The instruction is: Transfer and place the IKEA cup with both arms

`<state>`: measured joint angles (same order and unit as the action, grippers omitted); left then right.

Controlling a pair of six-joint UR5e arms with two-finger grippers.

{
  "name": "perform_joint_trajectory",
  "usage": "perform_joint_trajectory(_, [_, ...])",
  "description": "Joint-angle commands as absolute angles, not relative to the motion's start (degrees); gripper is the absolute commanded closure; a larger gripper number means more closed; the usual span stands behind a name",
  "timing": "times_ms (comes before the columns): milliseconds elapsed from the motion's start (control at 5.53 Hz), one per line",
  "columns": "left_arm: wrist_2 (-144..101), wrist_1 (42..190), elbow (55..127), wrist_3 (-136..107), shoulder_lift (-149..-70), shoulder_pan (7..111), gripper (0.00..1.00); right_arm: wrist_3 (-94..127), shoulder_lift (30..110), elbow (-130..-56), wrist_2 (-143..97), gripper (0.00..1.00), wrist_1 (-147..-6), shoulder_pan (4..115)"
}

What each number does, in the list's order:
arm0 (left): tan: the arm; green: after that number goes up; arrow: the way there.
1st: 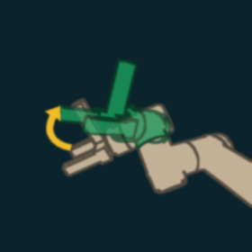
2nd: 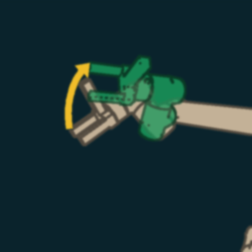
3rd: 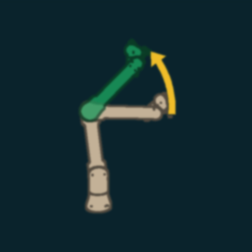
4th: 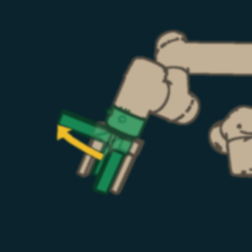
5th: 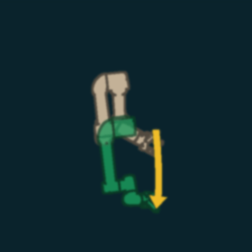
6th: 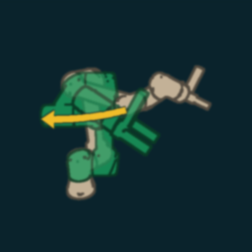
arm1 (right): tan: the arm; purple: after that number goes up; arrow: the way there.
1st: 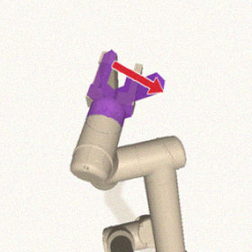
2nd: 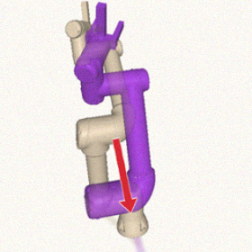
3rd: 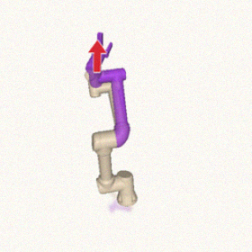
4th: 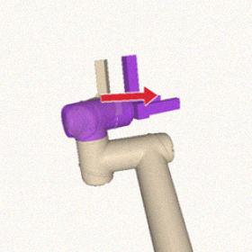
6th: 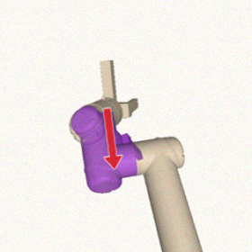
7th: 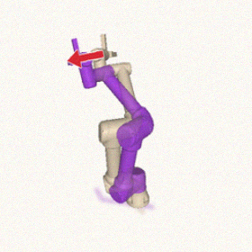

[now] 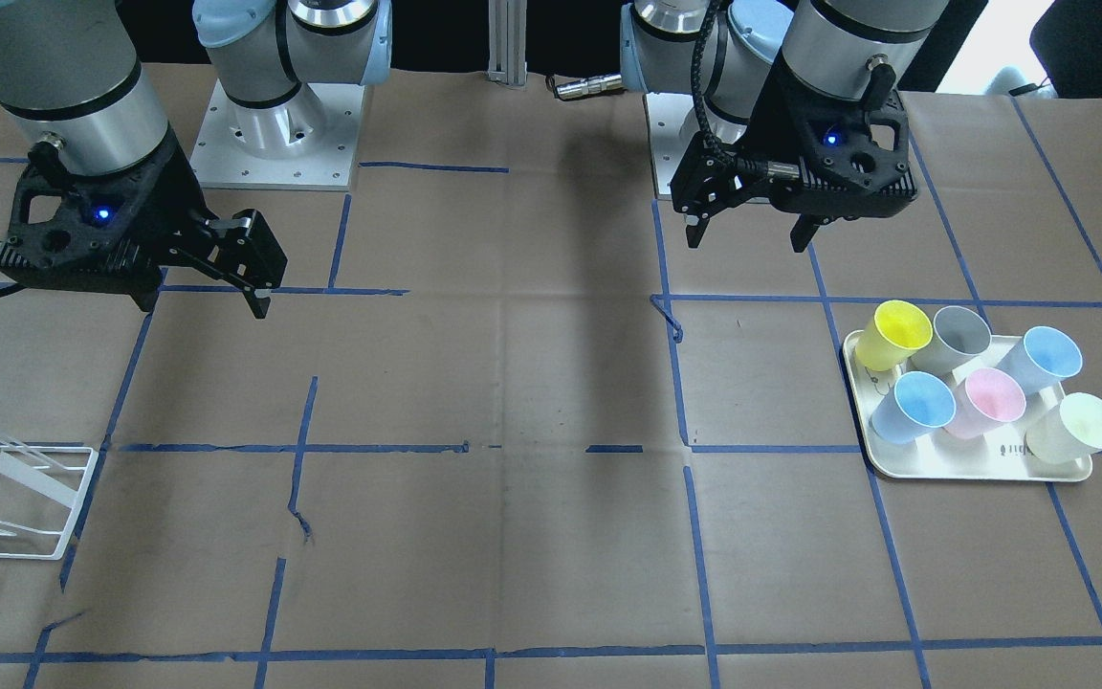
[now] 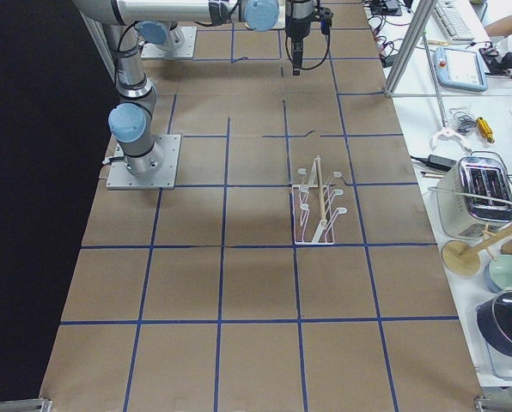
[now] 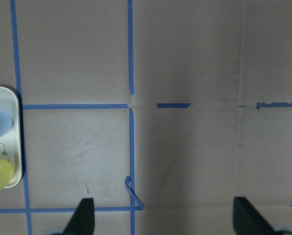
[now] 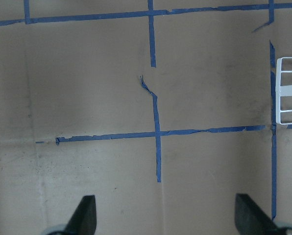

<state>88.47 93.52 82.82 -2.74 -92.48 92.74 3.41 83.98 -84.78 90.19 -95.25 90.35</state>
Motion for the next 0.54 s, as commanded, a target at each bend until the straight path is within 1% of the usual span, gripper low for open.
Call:
perform_joint_trajectory(0, [90.34, 93.52, 83.14, -1.33, -92.2, 92.9, 0.03, 3.43, 83.94, -84.81, 90.18, 0.0, -95.27, 90.35])
perform_joint_trajectory(362, [90.26, 93.34, 83.76, -1.23, -91.85, 92.9, 0.02, 3.43, 84.02, -84.81, 90.18, 0.0, -95.27, 90.35])
